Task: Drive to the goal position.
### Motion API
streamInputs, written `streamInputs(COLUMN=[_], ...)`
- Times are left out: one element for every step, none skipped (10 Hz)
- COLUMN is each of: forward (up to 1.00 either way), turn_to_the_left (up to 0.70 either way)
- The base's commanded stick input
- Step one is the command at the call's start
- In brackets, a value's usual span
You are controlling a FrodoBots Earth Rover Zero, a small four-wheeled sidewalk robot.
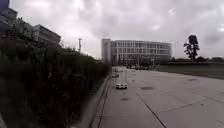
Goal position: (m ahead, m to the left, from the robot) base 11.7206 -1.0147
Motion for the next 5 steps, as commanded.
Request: streamInputs(forward=[-0.70, -0.70, -0.70, -0.70, -0.70], turn_to_the_left=[0.00, 0.00, 0.00, 0.00, 0.00])
